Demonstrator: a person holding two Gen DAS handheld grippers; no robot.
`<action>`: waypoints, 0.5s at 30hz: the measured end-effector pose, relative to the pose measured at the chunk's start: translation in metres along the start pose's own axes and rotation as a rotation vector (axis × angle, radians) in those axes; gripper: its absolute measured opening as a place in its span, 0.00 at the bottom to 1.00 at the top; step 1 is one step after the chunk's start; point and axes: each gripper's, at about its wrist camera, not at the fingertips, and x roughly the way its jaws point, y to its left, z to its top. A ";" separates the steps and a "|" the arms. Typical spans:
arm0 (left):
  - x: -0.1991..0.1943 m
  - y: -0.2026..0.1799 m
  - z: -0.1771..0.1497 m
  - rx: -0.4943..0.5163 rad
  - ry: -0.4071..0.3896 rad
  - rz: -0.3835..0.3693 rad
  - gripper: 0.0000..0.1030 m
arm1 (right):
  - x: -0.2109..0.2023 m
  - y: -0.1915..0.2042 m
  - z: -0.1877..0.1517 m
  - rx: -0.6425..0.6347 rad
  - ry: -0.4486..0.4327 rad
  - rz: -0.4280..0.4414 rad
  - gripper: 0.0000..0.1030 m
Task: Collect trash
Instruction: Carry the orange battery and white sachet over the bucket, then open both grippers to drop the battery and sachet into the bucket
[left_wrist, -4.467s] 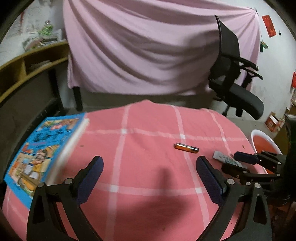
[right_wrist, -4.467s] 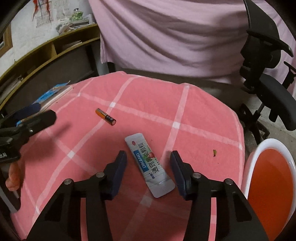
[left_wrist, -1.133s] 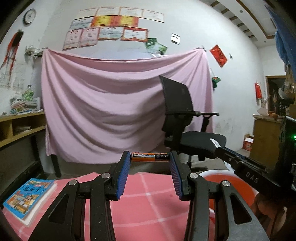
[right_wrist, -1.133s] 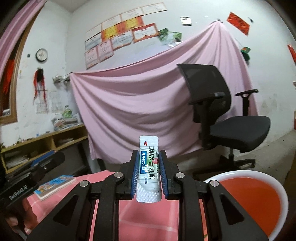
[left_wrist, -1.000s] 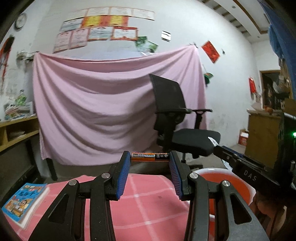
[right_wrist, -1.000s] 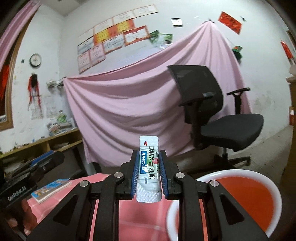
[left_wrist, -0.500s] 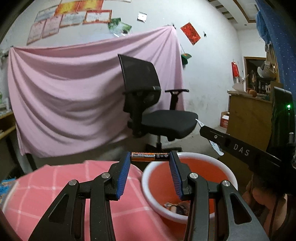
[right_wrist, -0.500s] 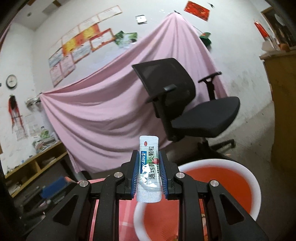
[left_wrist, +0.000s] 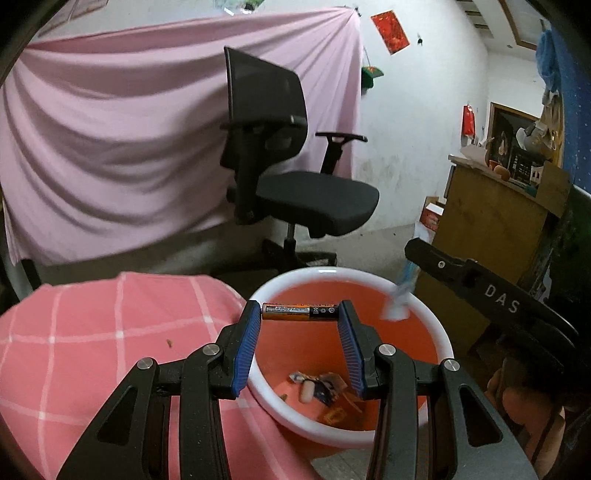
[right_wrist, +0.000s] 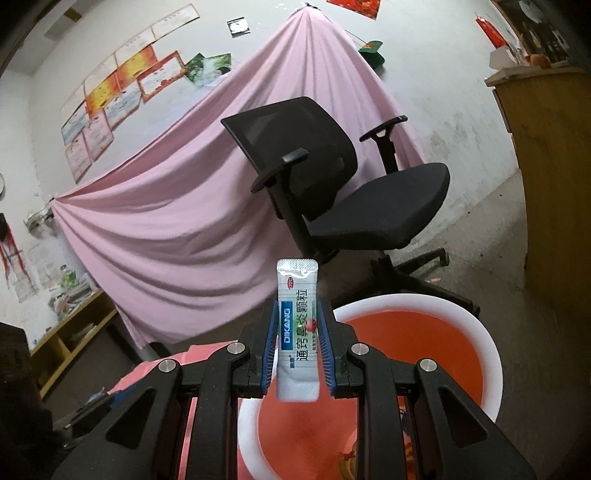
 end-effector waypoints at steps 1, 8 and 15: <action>0.001 0.000 0.000 -0.004 0.009 -0.003 0.36 | 0.001 -0.001 0.001 0.003 0.003 -0.003 0.20; 0.002 -0.002 -0.003 -0.007 0.057 0.000 0.37 | 0.004 -0.008 0.002 0.035 0.022 -0.012 0.29; -0.003 0.002 -0.005 -0.027 0.051 0.003 0.45 | 0.005 -0.010 0.002 0.036 0.029 -0.011 0.31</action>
